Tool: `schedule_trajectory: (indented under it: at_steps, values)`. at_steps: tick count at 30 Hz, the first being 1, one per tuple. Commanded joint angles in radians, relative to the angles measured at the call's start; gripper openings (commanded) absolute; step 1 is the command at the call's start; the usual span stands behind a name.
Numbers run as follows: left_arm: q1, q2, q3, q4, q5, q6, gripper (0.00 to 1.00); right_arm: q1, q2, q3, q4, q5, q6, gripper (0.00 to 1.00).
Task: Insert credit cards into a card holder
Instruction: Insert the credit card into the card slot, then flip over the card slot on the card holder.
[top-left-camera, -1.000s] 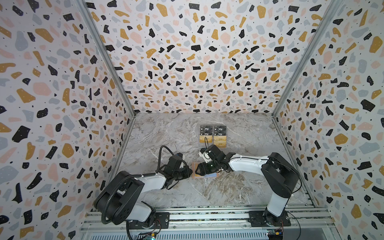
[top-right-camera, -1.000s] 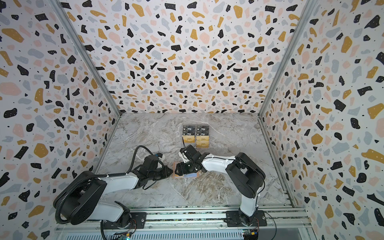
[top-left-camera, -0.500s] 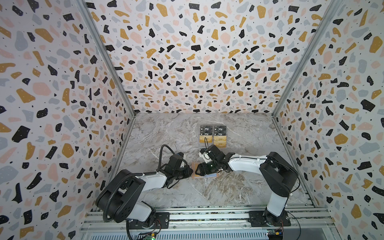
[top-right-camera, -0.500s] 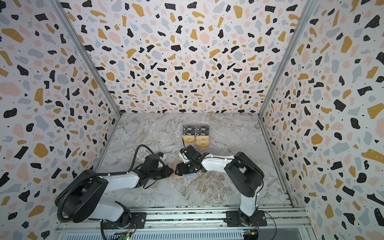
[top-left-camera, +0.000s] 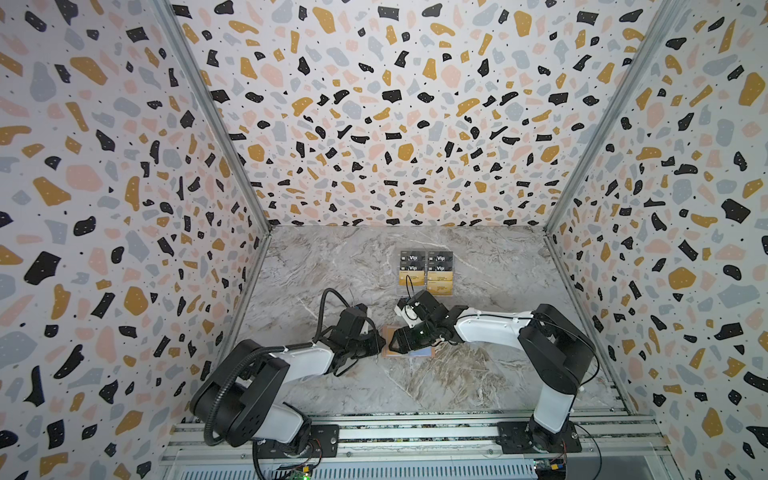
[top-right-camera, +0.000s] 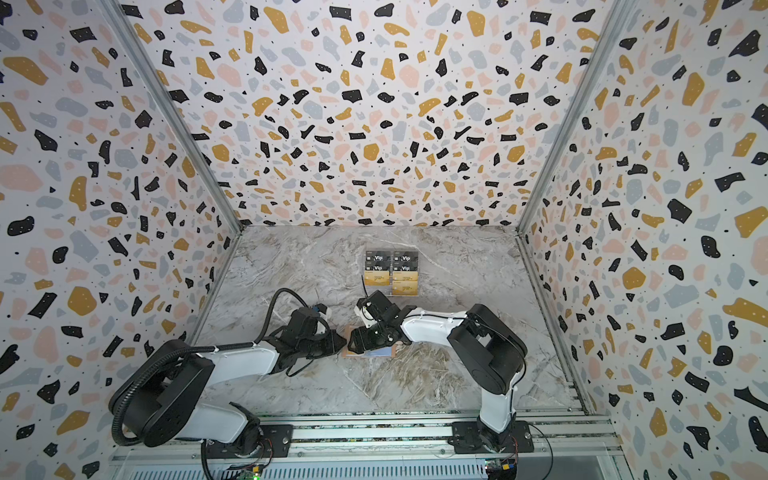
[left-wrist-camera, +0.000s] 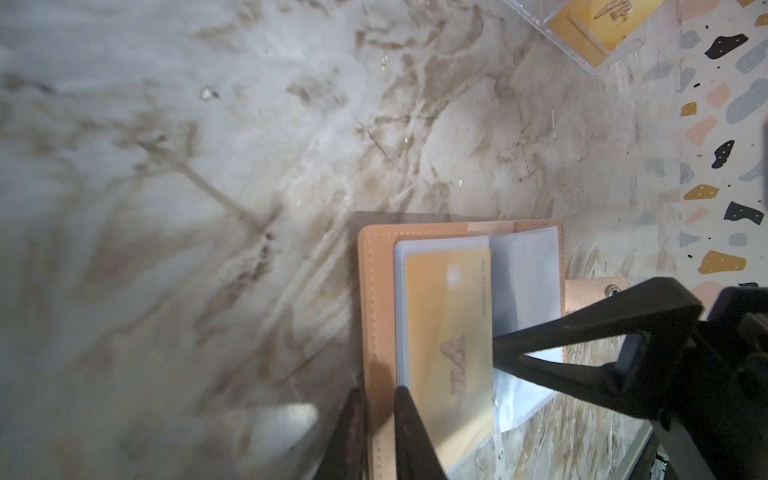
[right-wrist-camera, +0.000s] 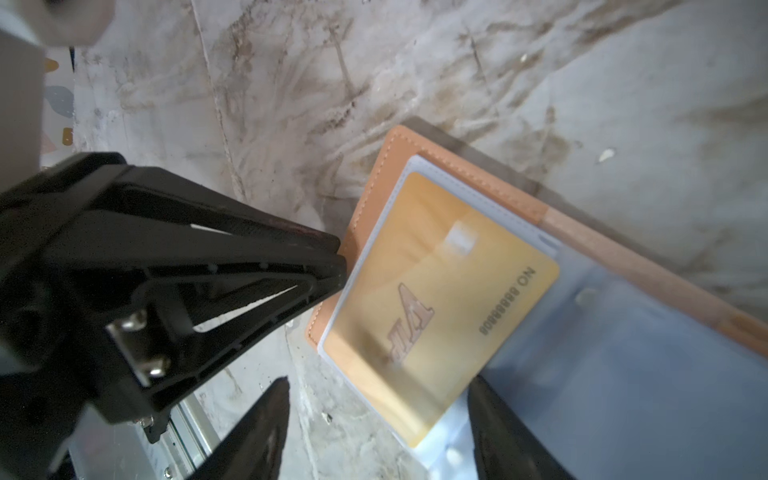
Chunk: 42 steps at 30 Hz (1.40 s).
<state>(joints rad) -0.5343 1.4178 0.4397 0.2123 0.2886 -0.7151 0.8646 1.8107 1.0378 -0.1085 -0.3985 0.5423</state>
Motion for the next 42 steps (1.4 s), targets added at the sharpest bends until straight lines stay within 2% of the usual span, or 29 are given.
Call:
schedule_trajectory:
  at_steps: [1,13,19,22,27,35,38,42]
  values:
    - [-0.006,-0.04,0.029,-0.084,-0.054,0.047,0.24,-0.012,-0.069,-0.008,-0.024,0.03,-0.055,0.68]
    - [-0.006,-0.025,0.153,-0.218,-0.103,0.103,0.31,-0.034,-0.188,-0.111,0.187,-0.094,-0.034,0.68]
    - [-0.01,-0.069,0.204,-0.275,-0.112,0.085,0.3,-0.096,-0.21,-0.059,0.094,-0.067,-0.118,0.68]
    - [-0.02,-0.071,0.192,-0.235,-0.071,0.05,0.28,-0.127,-0.203,-0.051,0.057,-0.032,-0.154,0.65]
    - [-0.043,-0.04,0.13,-0.019,0.041,-0.063,0.27,-0.174,-0.206,-0.057,0.069,-0.054,-0.173,0.56]
    - [-0.093,0.023,0.179,-0.055,0.047,-0.017,0.26,-0.254,-0.18,0.073,-0.066,-0.05,-0.321,0.55]
    - [-0.093,0.035,0.186,-0.072,0.051,-0.003,0.26,-0.27,-0.192,0.027,-0.06,-0.056,-0.313,0.53]
    - [-0.093,0.087,0.207,-0.011,0.106,-0.023,0.25,-0.271,-0.204,-0.057,-0.007,-0.105,-0.257,0.45]
